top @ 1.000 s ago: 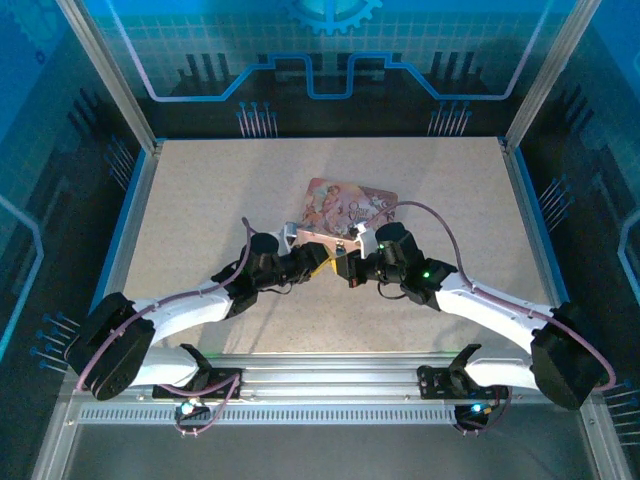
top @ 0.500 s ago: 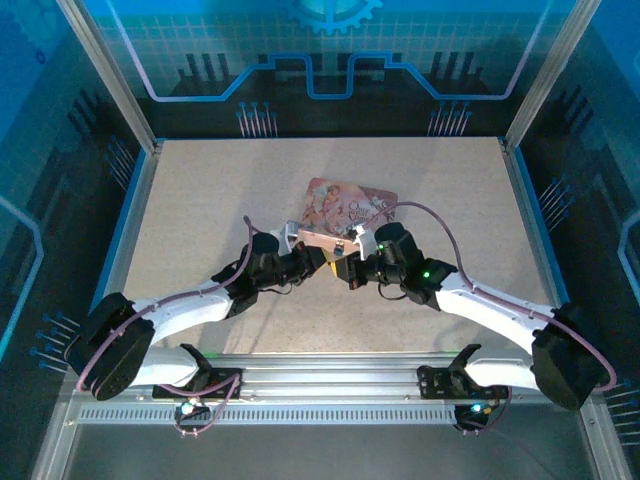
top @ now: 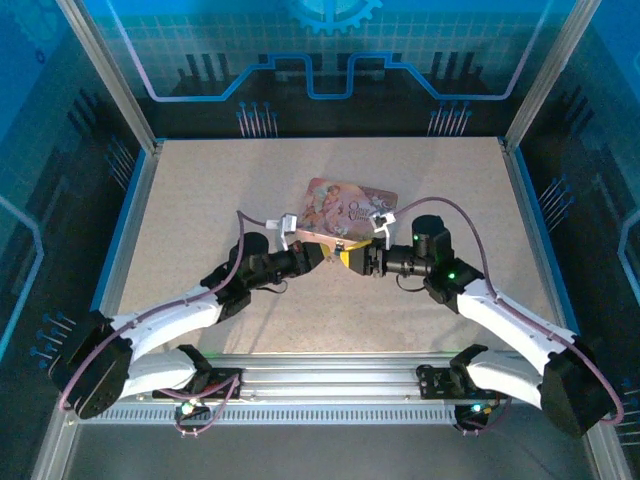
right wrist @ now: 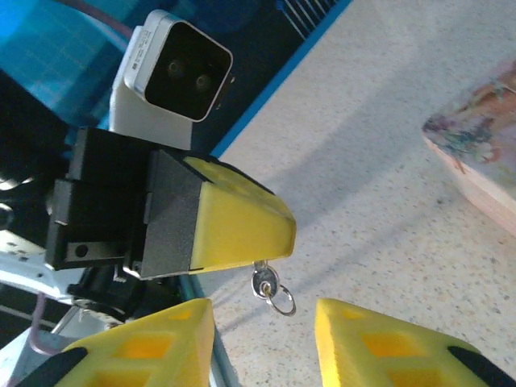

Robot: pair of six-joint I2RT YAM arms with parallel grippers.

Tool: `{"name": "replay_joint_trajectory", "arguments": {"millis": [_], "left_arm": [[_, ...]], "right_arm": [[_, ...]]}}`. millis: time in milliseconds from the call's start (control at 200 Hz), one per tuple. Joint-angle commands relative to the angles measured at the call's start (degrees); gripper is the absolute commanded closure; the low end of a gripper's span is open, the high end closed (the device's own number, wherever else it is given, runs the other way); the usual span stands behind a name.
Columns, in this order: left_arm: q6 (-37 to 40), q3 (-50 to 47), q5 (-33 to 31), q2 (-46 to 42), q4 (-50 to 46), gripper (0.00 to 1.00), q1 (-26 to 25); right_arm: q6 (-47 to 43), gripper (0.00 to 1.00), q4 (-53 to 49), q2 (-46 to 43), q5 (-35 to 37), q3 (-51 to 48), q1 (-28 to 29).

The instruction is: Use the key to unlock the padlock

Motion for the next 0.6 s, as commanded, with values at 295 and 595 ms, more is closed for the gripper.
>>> {"name": "replay_joint_trajectory", "arguments": {"millis": [295, 595], "left_arm": [[6.6, 0.66, 3.02, -3.49, 2.11, 1.0, 0.12], [6.16, 0.44, 3.45, -3.11, 3.15, 1.0, 0.07]], "right_arm": [[2.05, 0.57, 7.37, 3.19, -7.29, 0.25, 2.25], [2.65, 0.58, 8.46, 6.2, -6.74, 1.54, 3.62]]}}
